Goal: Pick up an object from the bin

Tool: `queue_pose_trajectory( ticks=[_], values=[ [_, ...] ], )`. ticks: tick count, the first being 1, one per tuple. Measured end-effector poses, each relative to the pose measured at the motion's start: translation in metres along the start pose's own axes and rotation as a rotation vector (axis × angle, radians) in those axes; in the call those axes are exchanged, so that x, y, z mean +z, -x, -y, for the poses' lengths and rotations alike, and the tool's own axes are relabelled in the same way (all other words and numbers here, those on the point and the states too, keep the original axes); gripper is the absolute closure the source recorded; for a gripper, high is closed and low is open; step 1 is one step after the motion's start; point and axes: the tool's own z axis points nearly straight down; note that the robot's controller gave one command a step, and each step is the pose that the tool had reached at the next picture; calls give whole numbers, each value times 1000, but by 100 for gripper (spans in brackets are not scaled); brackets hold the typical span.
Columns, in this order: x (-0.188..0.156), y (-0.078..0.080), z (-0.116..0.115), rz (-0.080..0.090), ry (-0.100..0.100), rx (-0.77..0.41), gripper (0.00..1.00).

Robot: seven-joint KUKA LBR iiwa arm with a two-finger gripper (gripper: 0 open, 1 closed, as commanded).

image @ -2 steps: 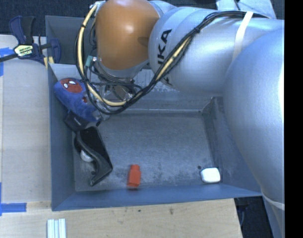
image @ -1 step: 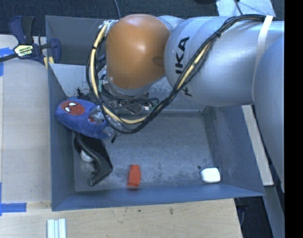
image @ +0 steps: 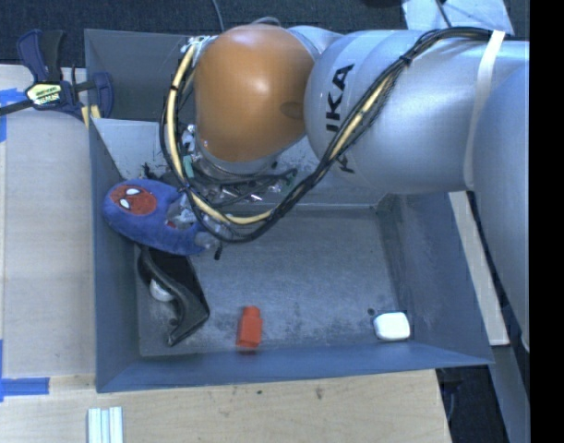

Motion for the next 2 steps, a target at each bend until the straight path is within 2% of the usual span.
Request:
queue_pose_trajectory(
  ticks=[1,2],
  values=[
    [-9,-18,6,1,-1,-228,100],
    [29,0,-1,-4,5,-133,100]
  ],
)
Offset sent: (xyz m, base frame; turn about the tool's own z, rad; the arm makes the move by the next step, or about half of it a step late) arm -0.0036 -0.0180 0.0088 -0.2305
